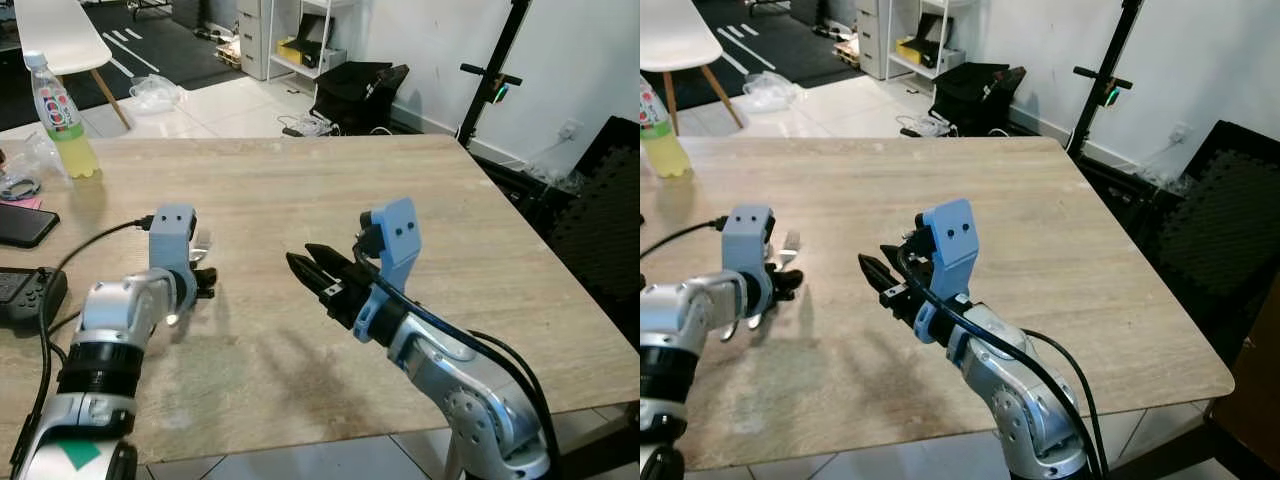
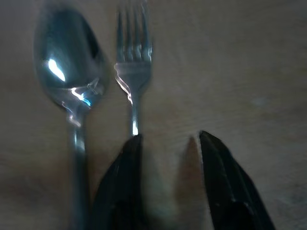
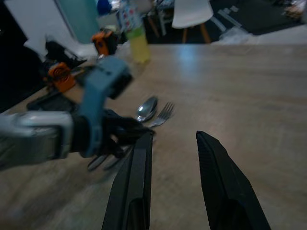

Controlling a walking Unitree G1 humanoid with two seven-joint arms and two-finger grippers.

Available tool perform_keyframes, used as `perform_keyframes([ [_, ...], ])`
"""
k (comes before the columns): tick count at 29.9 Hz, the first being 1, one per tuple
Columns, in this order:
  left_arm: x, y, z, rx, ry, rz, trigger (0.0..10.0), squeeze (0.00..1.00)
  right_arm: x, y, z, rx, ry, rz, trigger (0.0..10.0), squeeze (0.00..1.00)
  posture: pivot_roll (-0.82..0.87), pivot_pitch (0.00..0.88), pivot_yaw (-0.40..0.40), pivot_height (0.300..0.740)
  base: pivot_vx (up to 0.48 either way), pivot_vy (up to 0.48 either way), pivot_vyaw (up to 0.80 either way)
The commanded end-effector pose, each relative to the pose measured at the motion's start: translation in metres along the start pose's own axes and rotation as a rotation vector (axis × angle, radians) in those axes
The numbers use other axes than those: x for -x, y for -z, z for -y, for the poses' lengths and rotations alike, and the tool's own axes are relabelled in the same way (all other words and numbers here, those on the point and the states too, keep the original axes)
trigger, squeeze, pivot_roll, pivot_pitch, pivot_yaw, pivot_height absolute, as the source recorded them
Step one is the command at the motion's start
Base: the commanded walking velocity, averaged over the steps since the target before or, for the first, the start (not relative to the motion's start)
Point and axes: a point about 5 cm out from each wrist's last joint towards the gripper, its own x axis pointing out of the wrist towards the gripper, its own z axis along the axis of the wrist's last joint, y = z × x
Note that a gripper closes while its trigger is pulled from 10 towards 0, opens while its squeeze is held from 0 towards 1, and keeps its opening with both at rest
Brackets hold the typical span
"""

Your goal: Setting the table

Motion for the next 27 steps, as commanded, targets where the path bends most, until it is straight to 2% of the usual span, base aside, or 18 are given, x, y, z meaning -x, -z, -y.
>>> perform_keyframes([
  [1,0.007,-0.018,0.002,-0.093,-0.017,0.136,10.0,0.00,0.004,-0.006,0.004,0.005,0.040,0.054,10.0,0.00,0.16,0.144,0.017,0.740,0.000,0.000,0.00],
  [4,0.024,-0.046,0.000,-0.054,-0.034,0.334,10.0,0.00,0.014,-0.023,0.019,0.054,0.201,0.191,10.0,0.00,0.16,0.137,0.019,0.740,0.000,0.000,0.00],
  [5,0.034,-0.056,0.002,-0.044,-0.007,0.428,10.0,0.00,0.020,-0.028,0.026,0.077,0.278,0.232,10.0,0.00,0.15,0.132,0.019,0.740,0.000,0.000,0.00],
  [6,0.034,-0.056,0.002,-0.044,-0.007,0.428,10.0,0.00,0.020,-0.028,0.026,0.077,0.278,0.232,10.0,0.00,0.15,0.132,0.019,0.740,0.000,0.000,0.00],
  [7,0.045,-0.058,0.005,-0.034,0.036,0.487,10.0,0.00,0.031,-0.032,0.035,0.127,0.392,0.264,10.0,0.00,0.14,0.123,0.019,0.740,0.000,0.000,0.00],
  [11,0.054,-0.051,0.010,-0.026,0.089,0.498,10.0,0.00,0.043,-0.030,0.041,0.153,0.477,0.276,10.0,0.00,0.13,0.113,0.019,0.740,0.000,0.000,0.00],
  [12,0.067,-0.029,0.018,0.031,0.208,0.475,10.0,0.00,0.066,-0.016,0.045,0.194,0.616,0.243,10.0,0.00,0.11,0.089,0.029,0.740,0.000,0.000,0.00],
  [13,0.073,-0.021,0.020,0.053,0.241,0.470,10.0,0.00,0.075,-0.010,0.046,0.211,0.669,0.228,10.0,0.00,0.11,0.089,0.029,0.740,0.000,0.000,0.00],
  [14,0.073,-0.021,0.020,0.053,0.241,0.470,10.0,0.00,0.075,-0.010,0.046,0.211,0.669,0.228,10.0,0.00,0.11,0.089,0.029,0.740,0.000,0.000,0.00],
  [16,0.082,-0.006,0.019,0.099,0.280,0.455,10.0,0.00,0.094,0.006,0.047,0.193,0.784,0.198,10.0,0.00,0.09,0.072,0.038,0.740,0.000,0.000,0.00],
  [19,0.088,0.003,0.020,0.074,0.325,0.444,10.0,0.00,0.105,0.019,0.047,0.193,0.852,0.161,10.0,0.00,0.08,0.053,0.048,0.740,0.000,0.000,0.00],
  [21,0.091,0.019,0.028,-0.026,0.416,0.416,10.0,0.00,0.111,0.031,0.049,0.186,0.898,0.139,10.0,0.00,0.06,0.027,0.061,0.740,0.000,0.000,0.00],
  [23,0.090,0.032,0.038,-0.086,0.494,0.386,10.0,0.00,0.112,0.038,0.051,0.172,0.919,0.136,10.0,0.00,0.05,0.017,0.069,0.740,0.000,0.000,0.00],
  [27,0.087,0.032,0.045,-0.094,0.511,0.393,10.0,0.00,0.111,0.040,0.053,0.181,0.922,0.143,10.0,0.00,0.04,0.000,0.086,0.740,0.000,0.000,0.00],
])
